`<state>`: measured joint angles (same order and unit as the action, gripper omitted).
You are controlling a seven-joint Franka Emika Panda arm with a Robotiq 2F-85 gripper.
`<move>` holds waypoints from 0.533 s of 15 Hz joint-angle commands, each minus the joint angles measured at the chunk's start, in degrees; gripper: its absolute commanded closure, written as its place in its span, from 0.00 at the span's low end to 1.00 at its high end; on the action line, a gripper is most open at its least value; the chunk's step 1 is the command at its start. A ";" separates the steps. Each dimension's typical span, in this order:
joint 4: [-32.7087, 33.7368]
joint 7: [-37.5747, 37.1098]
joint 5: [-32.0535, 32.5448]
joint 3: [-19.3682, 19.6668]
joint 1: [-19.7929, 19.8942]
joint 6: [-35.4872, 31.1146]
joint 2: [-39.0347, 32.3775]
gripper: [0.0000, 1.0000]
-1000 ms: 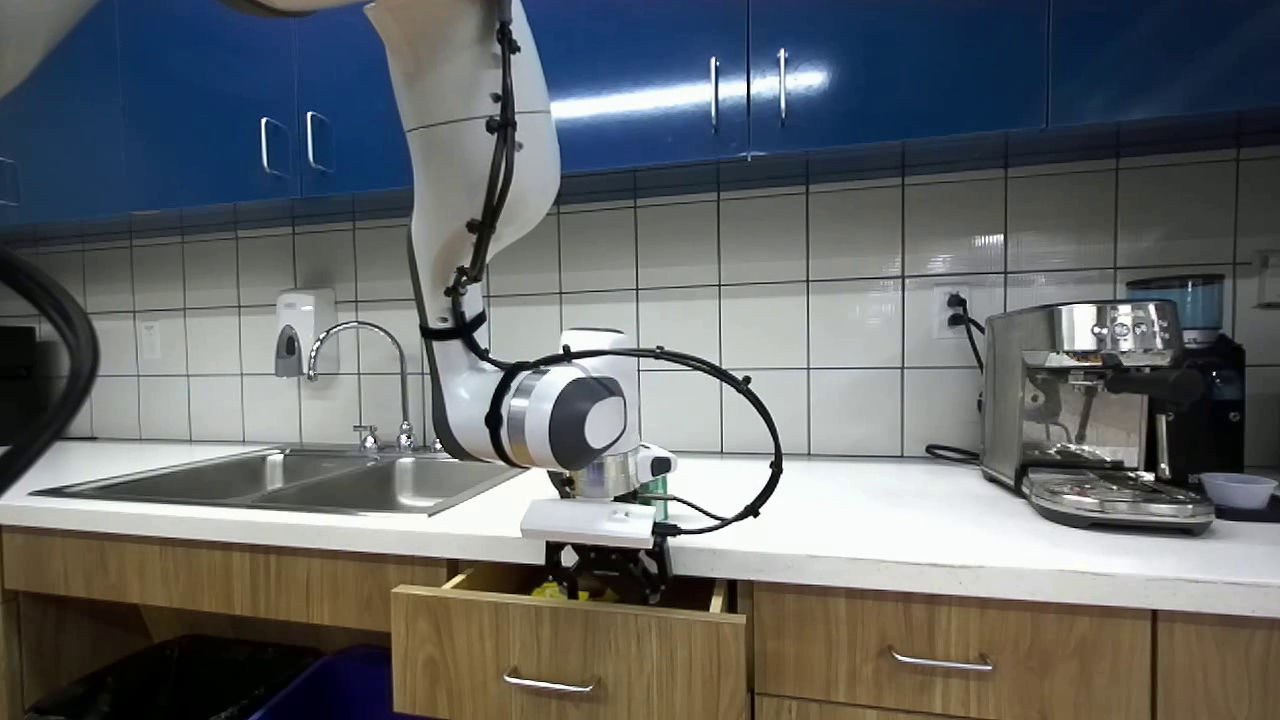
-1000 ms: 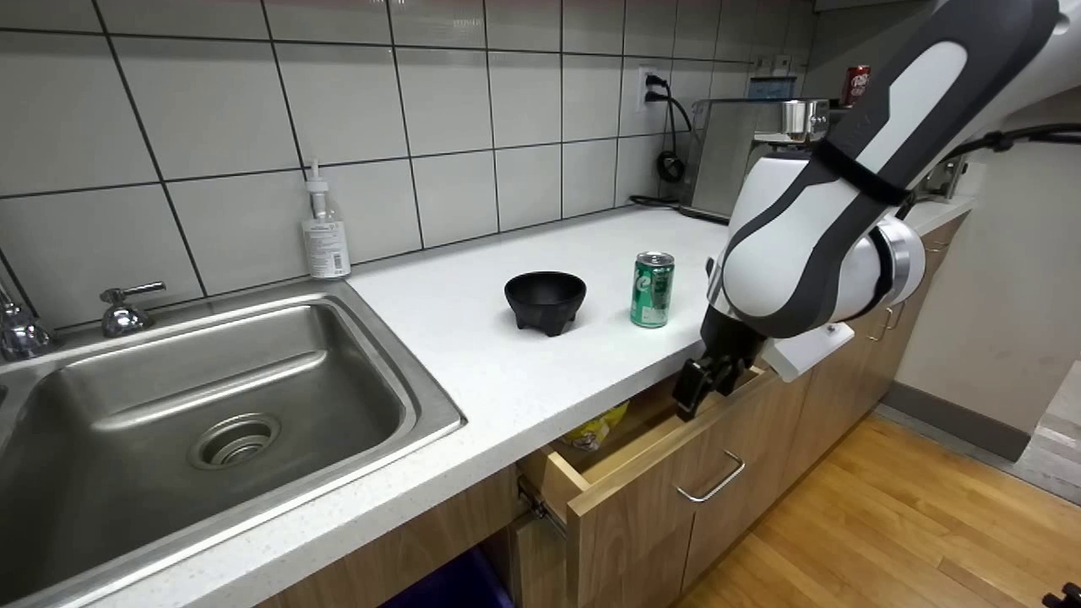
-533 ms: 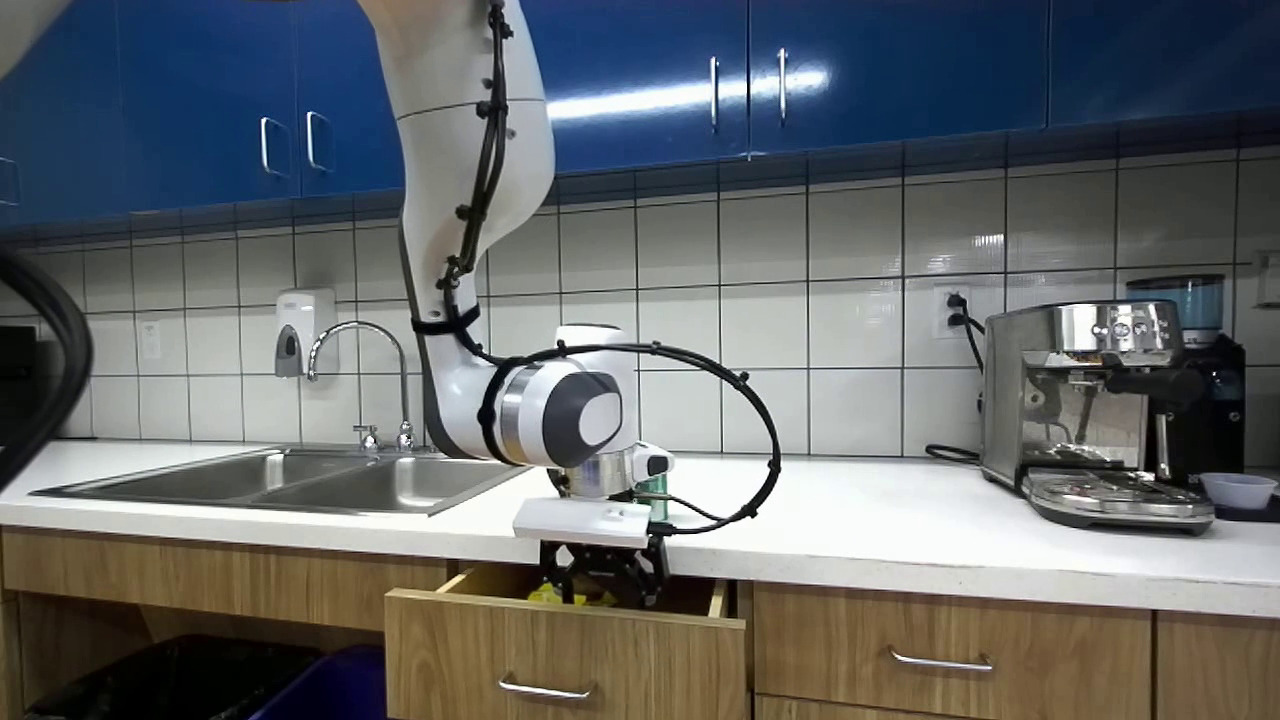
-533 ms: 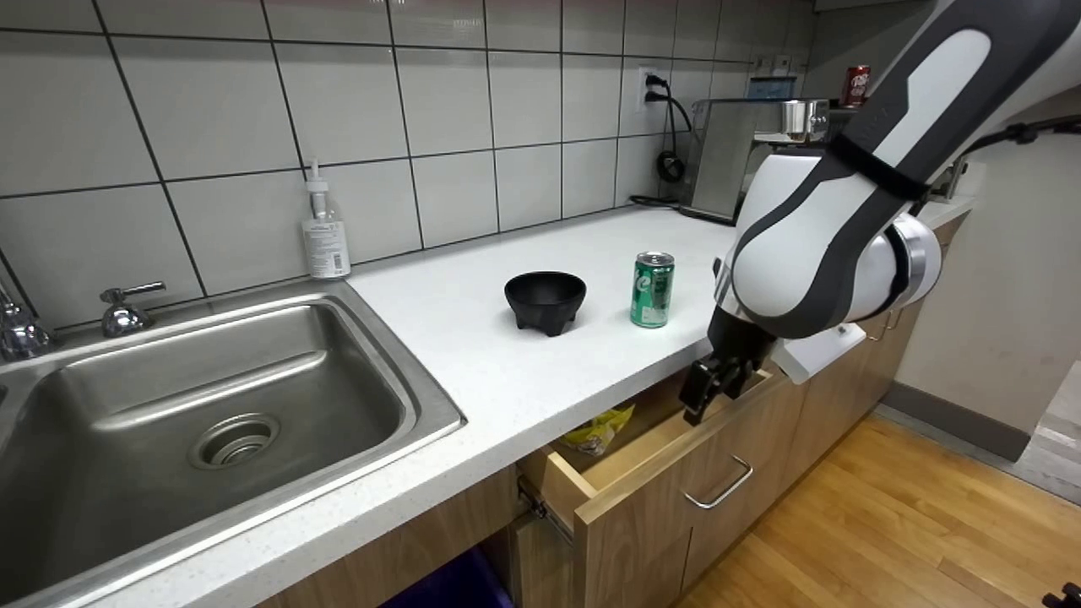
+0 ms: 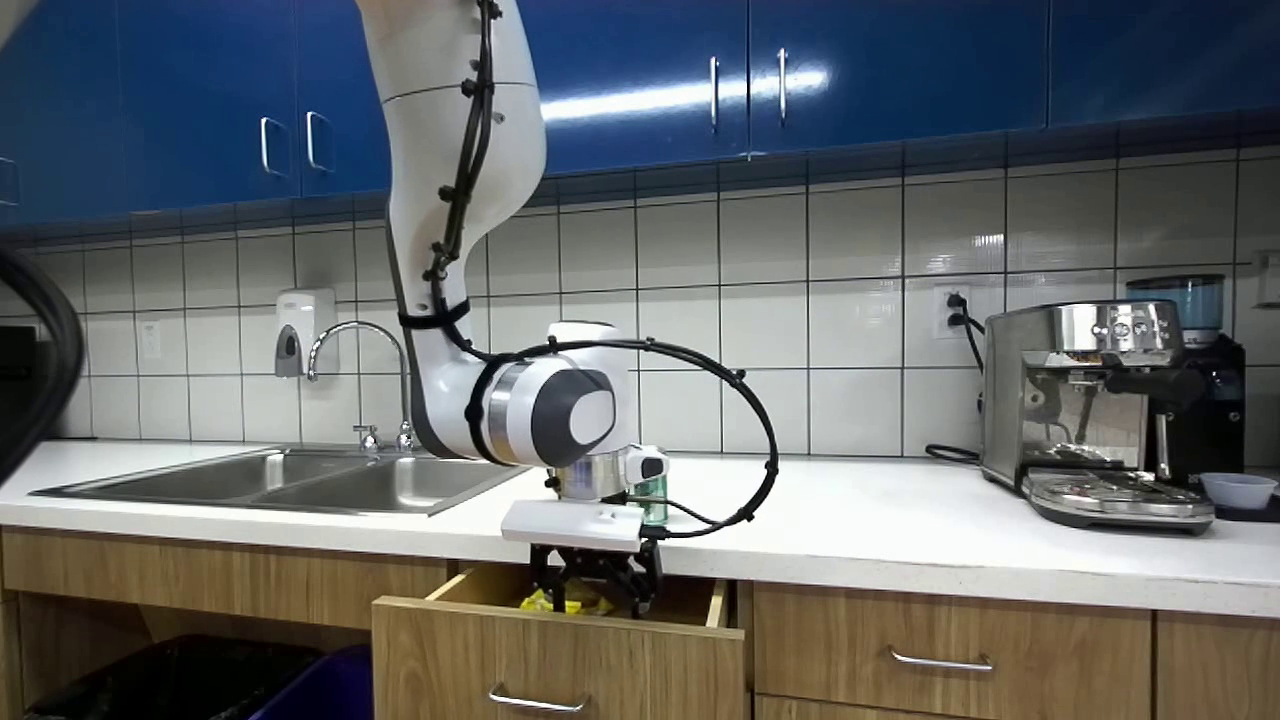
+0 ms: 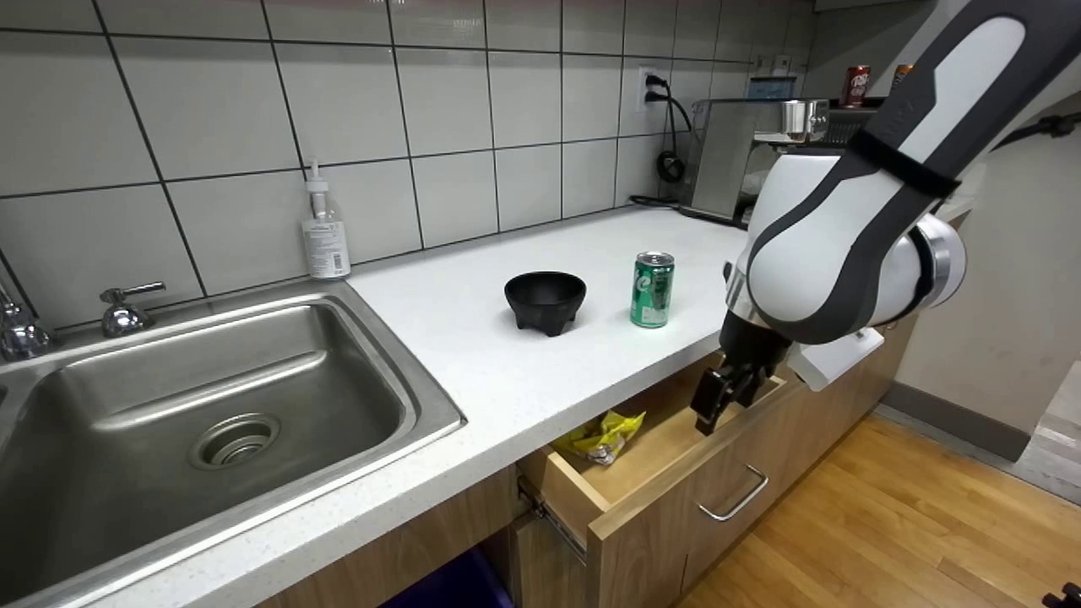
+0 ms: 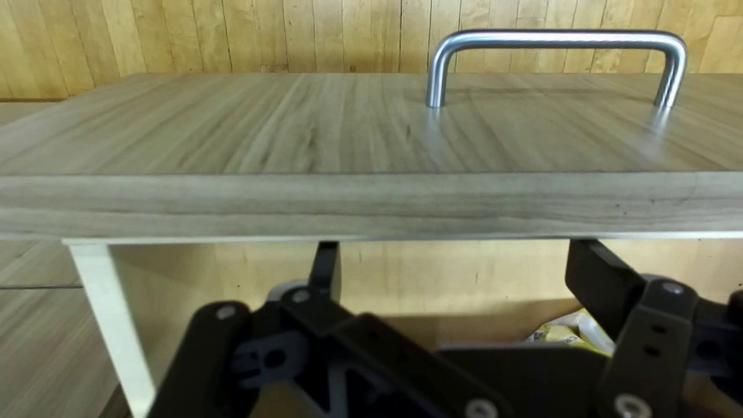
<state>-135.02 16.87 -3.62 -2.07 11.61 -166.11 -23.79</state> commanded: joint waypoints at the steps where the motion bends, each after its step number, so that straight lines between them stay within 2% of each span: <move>1: -4.75 -0.64 0.16 -0.73 0.45 1.35 4.05 0.00; 8: -8.81 -0.39 -0.64 -1.44 0.45 0.73 6.15 0.00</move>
<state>-139.79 16.87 -3.74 -2.26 11.61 -166.12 -20.92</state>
